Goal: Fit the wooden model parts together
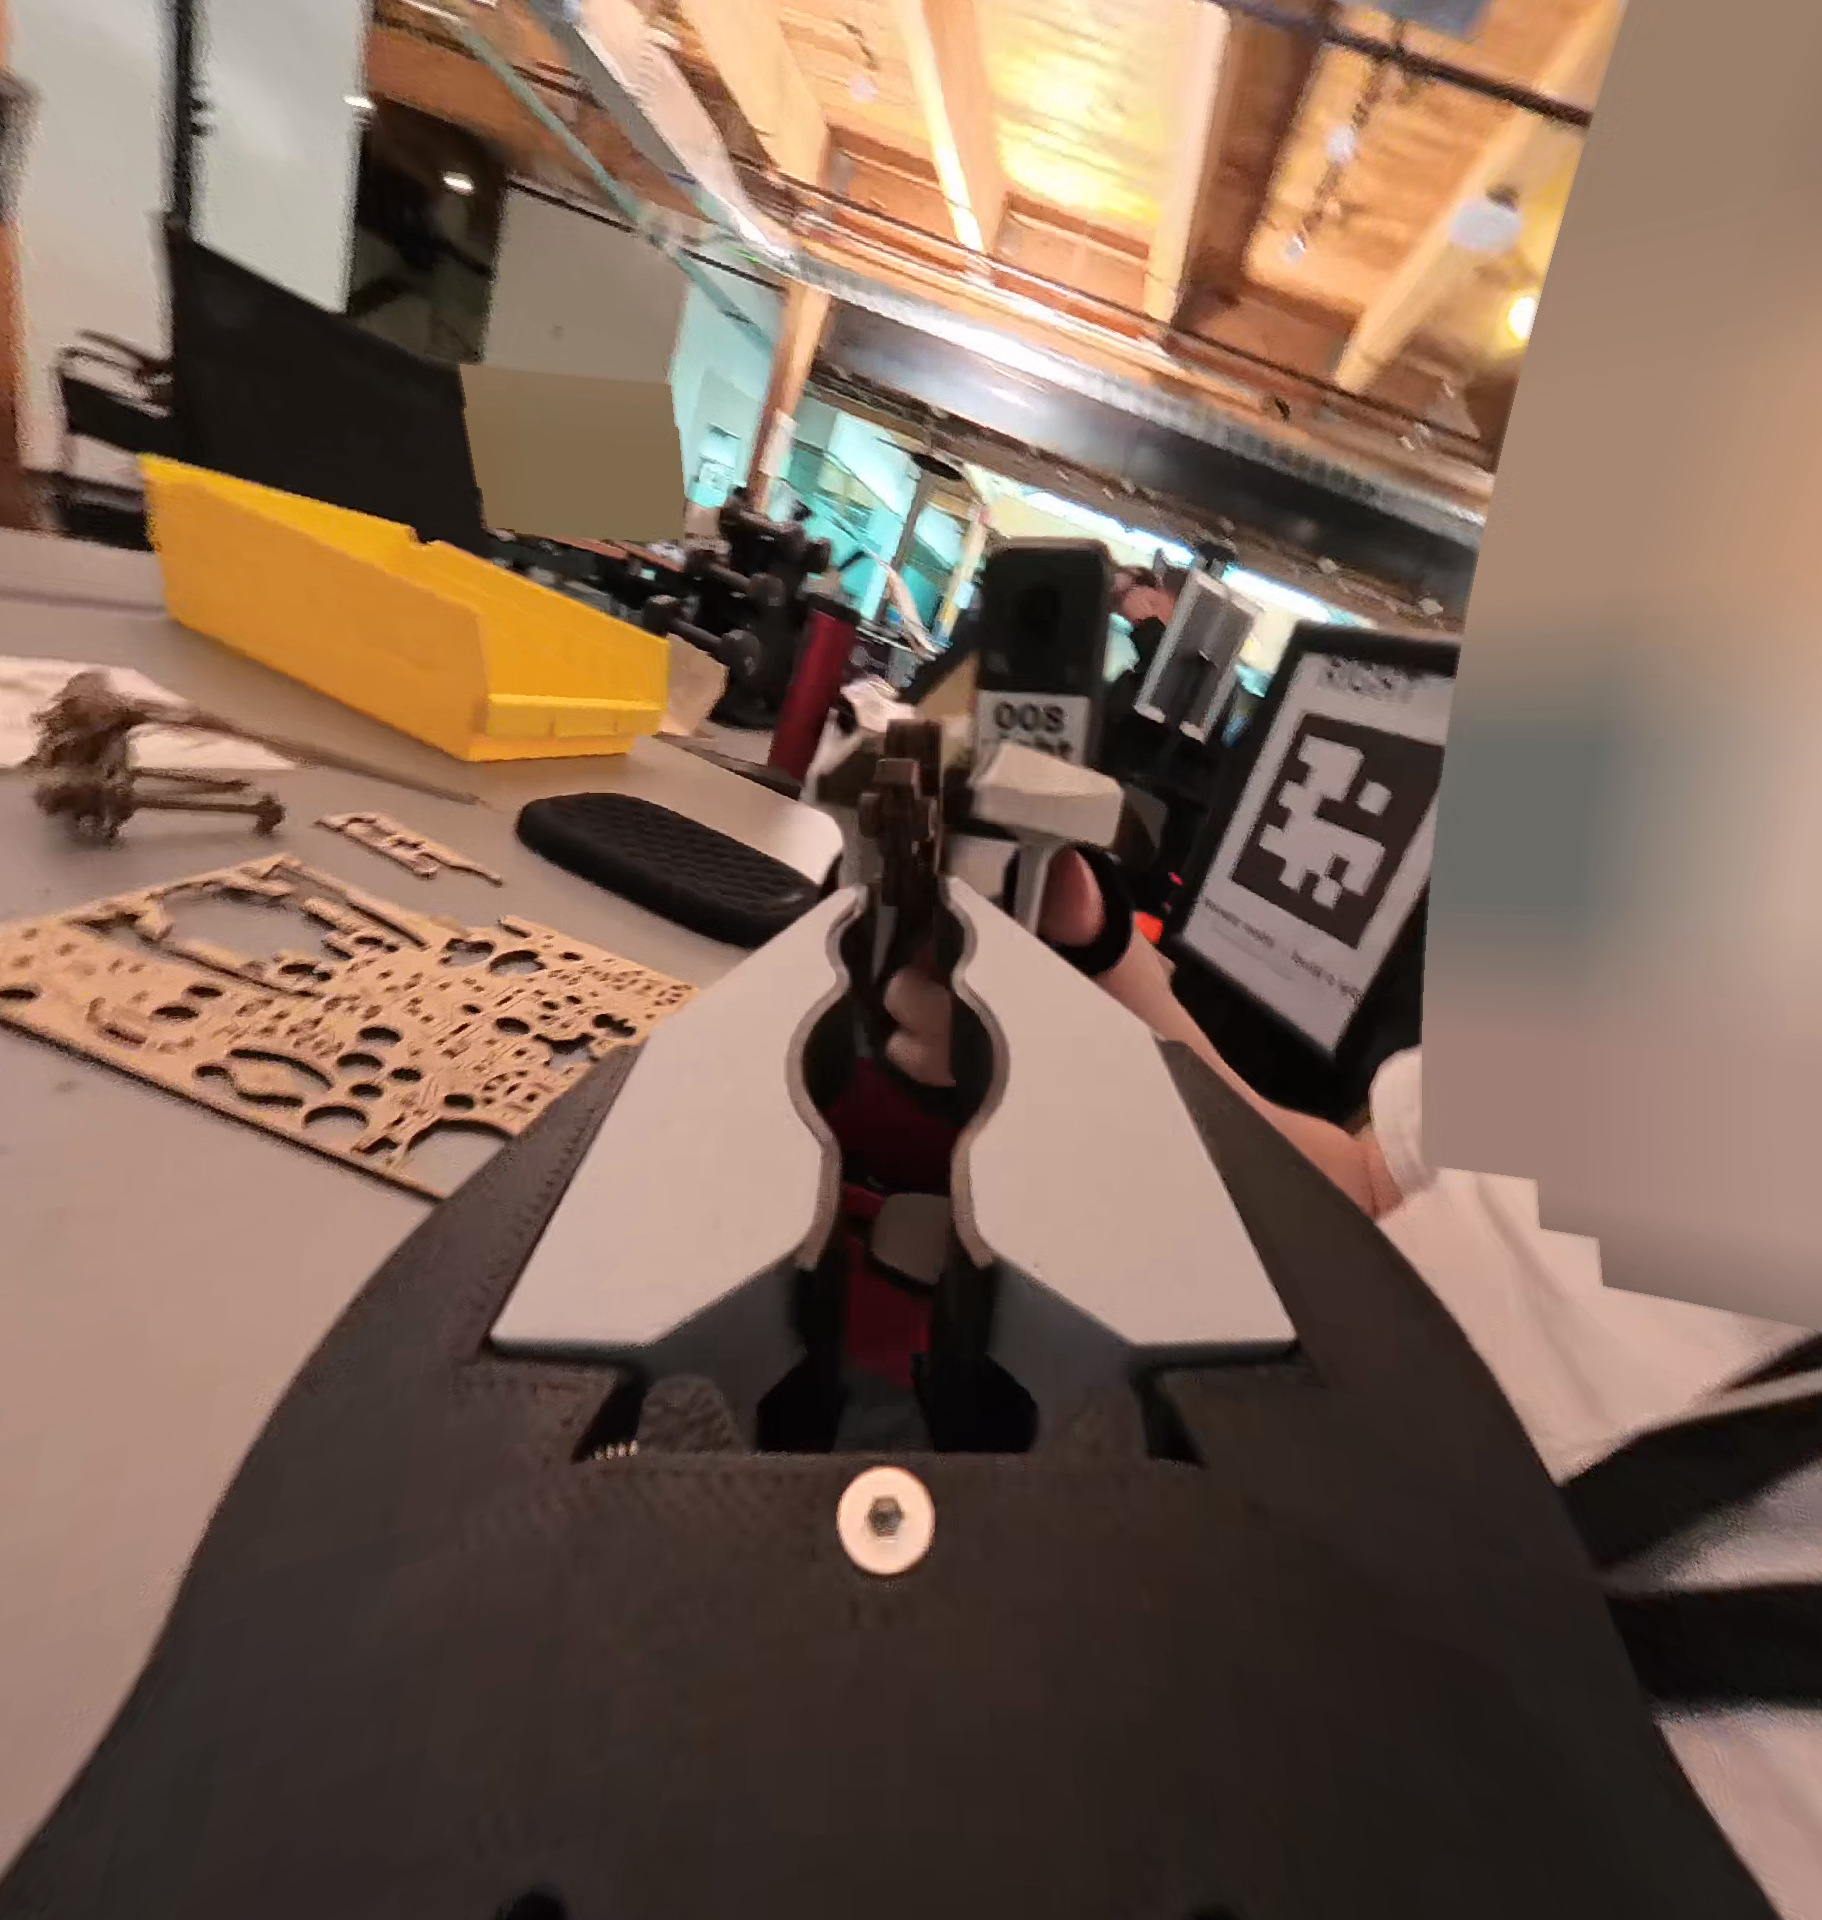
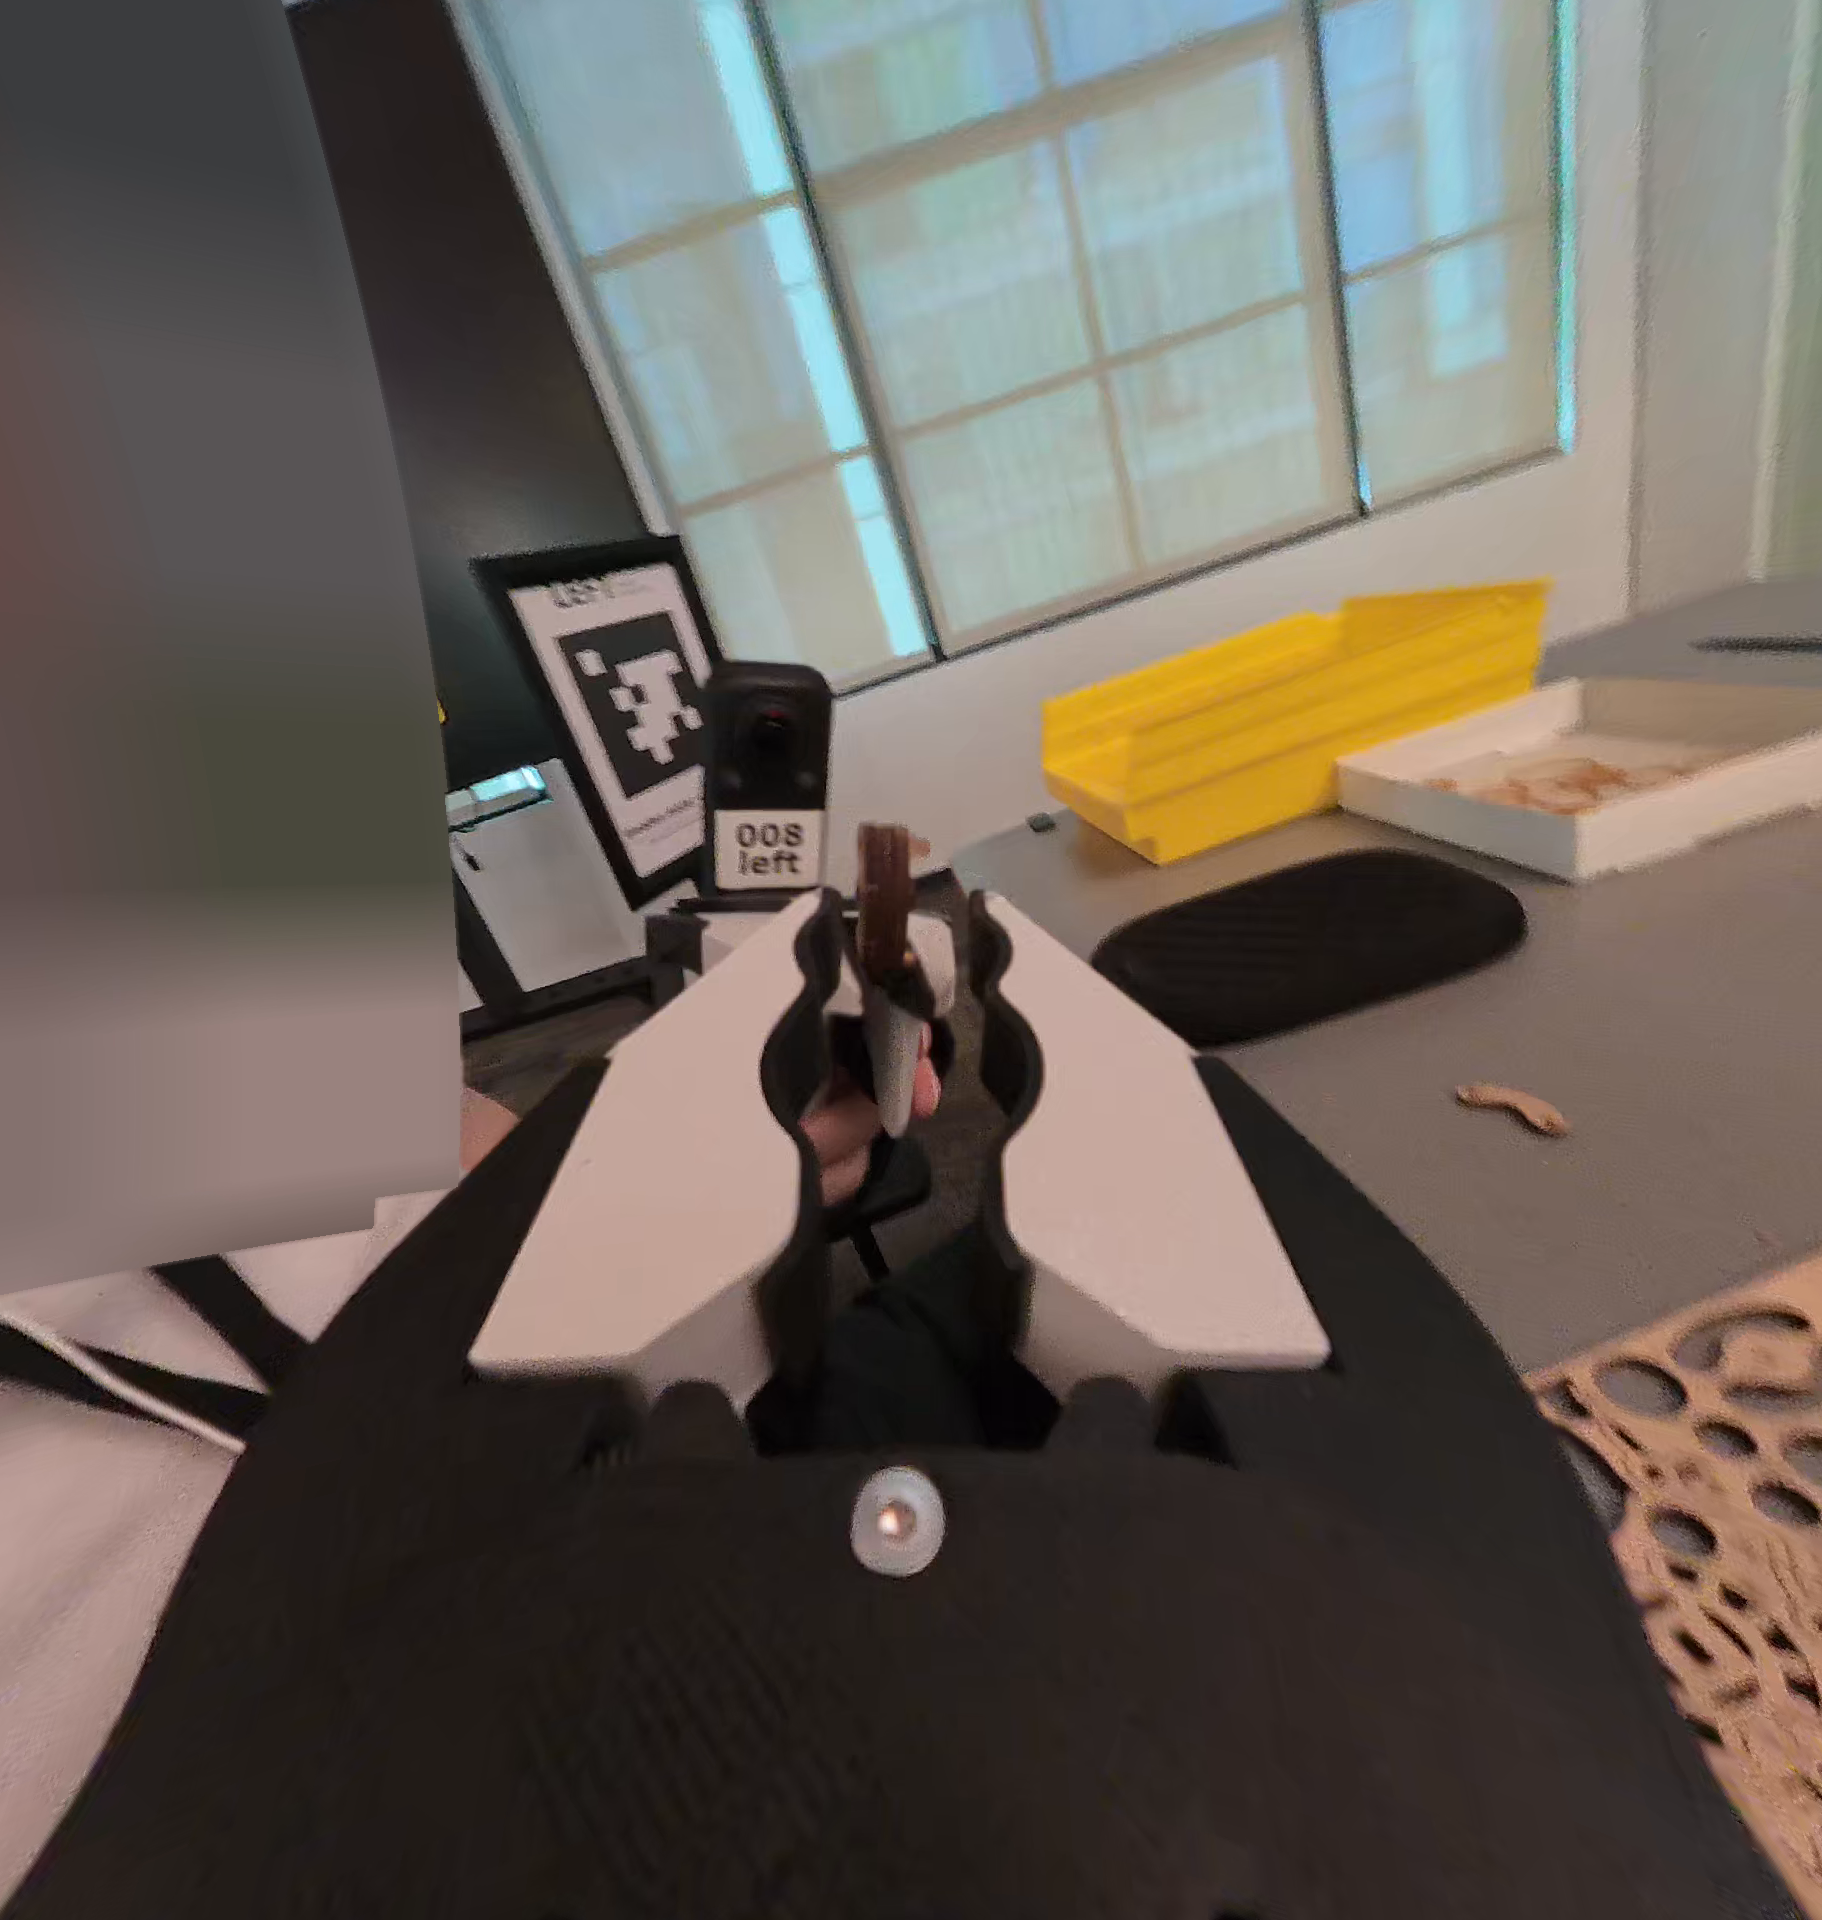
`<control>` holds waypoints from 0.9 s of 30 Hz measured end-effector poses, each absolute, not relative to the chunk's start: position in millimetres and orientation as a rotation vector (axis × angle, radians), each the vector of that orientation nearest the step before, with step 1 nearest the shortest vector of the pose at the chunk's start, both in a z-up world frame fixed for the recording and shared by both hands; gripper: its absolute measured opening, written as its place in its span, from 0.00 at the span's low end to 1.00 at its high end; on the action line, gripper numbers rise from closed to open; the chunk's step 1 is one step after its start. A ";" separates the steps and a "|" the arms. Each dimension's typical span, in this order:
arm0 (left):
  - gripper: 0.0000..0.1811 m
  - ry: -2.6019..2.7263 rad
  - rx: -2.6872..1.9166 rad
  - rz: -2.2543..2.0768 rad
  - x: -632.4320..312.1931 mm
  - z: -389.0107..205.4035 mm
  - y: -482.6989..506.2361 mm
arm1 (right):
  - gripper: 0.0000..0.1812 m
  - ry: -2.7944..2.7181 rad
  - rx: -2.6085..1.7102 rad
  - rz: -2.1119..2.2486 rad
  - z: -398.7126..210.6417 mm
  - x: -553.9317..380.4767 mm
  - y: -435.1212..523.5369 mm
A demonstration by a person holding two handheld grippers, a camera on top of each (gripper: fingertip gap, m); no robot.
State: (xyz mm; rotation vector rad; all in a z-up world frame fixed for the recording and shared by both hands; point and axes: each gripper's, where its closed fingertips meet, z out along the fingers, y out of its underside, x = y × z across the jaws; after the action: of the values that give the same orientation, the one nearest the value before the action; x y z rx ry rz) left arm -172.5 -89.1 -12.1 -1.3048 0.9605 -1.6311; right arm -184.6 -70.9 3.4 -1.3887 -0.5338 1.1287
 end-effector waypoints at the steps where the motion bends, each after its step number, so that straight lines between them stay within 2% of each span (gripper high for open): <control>1: 0.04 0.907 -1.344 -1.621 -172.1 -15.7 -81.4 | 0.12 -0.521 -1.423 1.121 -3.3 -185.0 -67.6; 5: 0.04 0.824 -1.415 -1.580 -169.5 -27.6 -70.3 | 0.09 -0.432 -1.441 1.240 -13.6 -189.8 -62.1; 7: 0.04 0.804 -1.417 -1.621 -169.2 -28.4 -71.1 | 0.03 -0.380 -1.431 1.334 -16.6 -188.3 -58.5; 17: 0.05 0.818 -1.501 -1.668 -181.9 -49.2 -59.6 | 0.03 -0.424 -1.654 1.570 -38.6 -202.0 -37.6; 19: 0.15 0.901 -1.475 -1.584 -192.1 -52.4 -54.7 | 0.03 -0.465 -1.742 1.638 -41.1 -201.6 -33.0; 23: 0.22 1.140 -1.255 -1.167 -215.9 -47.0 -34.8 | 0.03 -0.540 -1.866 1.856 -38.8 -205.2 -32.5; 27: 0.22 1.398 -1.003 -0.914 -216.4 -44.4 -40.7 | 0.03 -0.684 -1.948 2.086 -34.8 -216.5 -46.3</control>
State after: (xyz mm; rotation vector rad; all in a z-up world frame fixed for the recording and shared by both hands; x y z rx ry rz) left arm -216.4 -40.7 -44.4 -1.0032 1.3976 -0.9138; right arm -216.5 -46.3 -34.8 -1.9484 -0.6839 2.0863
